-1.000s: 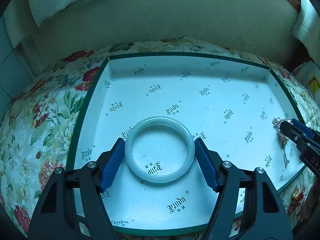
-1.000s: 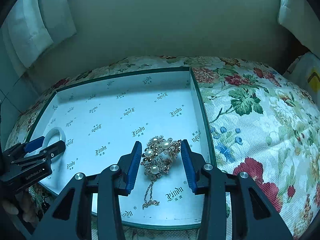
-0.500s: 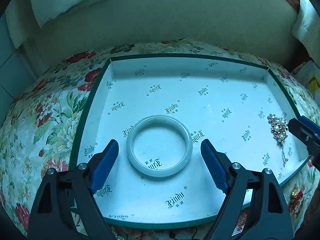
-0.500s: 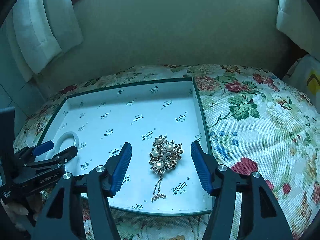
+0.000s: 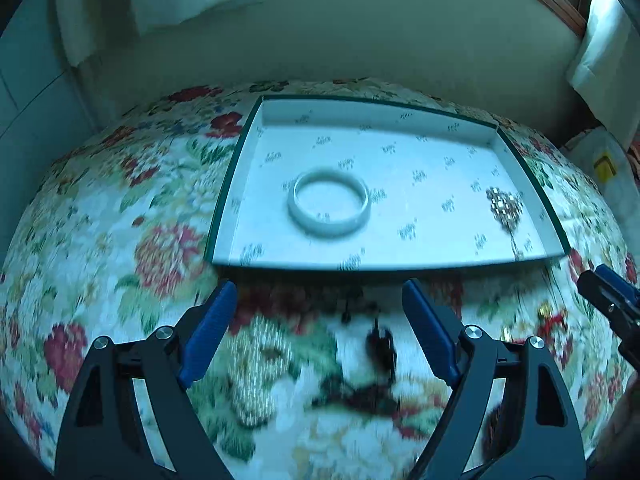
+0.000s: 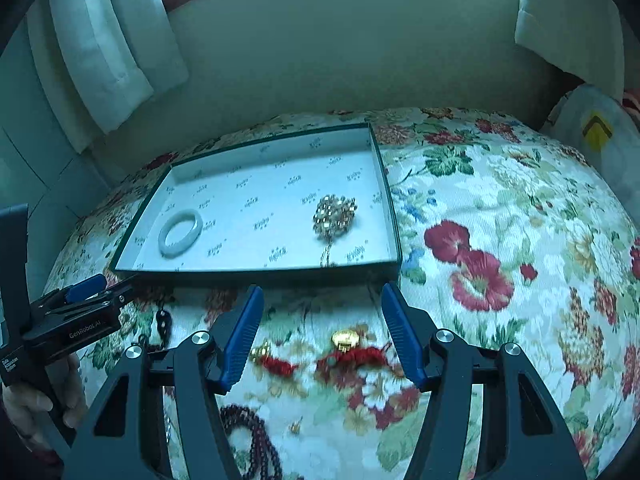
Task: Organize jewelry
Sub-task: 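Move left gripper to the silver rhinestone pin while right gripper approaches the dark red bead strand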
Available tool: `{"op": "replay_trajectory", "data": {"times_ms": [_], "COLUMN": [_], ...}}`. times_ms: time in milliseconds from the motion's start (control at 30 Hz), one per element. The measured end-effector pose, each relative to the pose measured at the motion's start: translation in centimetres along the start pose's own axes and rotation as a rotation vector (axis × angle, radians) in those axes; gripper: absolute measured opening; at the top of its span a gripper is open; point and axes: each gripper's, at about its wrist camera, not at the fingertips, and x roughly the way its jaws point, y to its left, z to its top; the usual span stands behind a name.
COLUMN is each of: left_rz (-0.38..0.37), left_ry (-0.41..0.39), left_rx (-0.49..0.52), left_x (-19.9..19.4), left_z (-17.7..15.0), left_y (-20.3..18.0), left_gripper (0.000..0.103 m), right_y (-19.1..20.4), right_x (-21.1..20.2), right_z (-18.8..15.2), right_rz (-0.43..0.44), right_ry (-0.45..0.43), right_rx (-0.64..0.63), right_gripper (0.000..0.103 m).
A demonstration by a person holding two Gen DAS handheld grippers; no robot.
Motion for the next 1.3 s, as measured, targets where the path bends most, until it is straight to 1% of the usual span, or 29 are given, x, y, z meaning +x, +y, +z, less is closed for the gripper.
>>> {"op": "replay_trajectory", "data": {"times_ms": [233,400,533,667,833,967,1067,1100,1133,1200,1300], "left_rz": [0.007,-0.004,-0.001,0.005,0.006,0.002,-0.002,-0.005,-0.008,-0.011,-0.026], "left_ry": [0.016,0.044,0.068,0.081,0.082,0.081,0.081,0.081,0.081,0.080,0.077], "left_rx": [-0.001,-0.014,-0.011,-0.017,-0.023,-0.018,-0.016,-0.014,-0.012,-0.008,-0.001], "left_x": [-3.0,-3.8,-4.0,-4.0,-4.1,-4.1,-4.1,-4.2,-4.2,-4.3,-4.6], "left_z": [-4.4,-7.1,-9.0,-10.1,-10.5,-10.6,-10.8,-10.8,-10.8,-10.9,-10.9], "left_y": [0.0,-0.1,-0.1,0.2,0.4,0.3,0.0,0.0,-0.1,-0.3,-0.7], "left_gripper": [0.084,0.083,0.083,0.083,0.083,0.083,0.083,0.083,0.083,0.083,0.082], "right_y": [1.2,2.2,3.4,4.6,5.5,5.9,6.1,6.0,5.8,5.3,4.9], "right_x": [-1.7,-1.6,-1.3,-0.9,0.0,0.1,0.0,-0.1,-0.2,-0.3,-0.6], "right_z": [-5.2,-8.1,-9.1,-9.4,-9.7,-9.9,-10.2,-10.2,-10.1,-10.1,-10.1], "right_rz": [0.030,0.053,0.077,0.068,0.044,0.018,-0.027,-0.033,-0.027,-0.010,-0.005], "right_ry": [0.074,0.129,0.151,0.149,0.157,0.147,0.132,0.128,0.128,0.132,0.135], "right_rx": [-0.036,-0.053,-0.083,-0.113,-0.145,-0.178,-0.211,-0.217,-0.213,-0.200,-0.182], "right_gripper": [0.060,0.060,0.060,0.060,0.060,0.060,0.047,0.040,0.030,0.018,0.016]}}
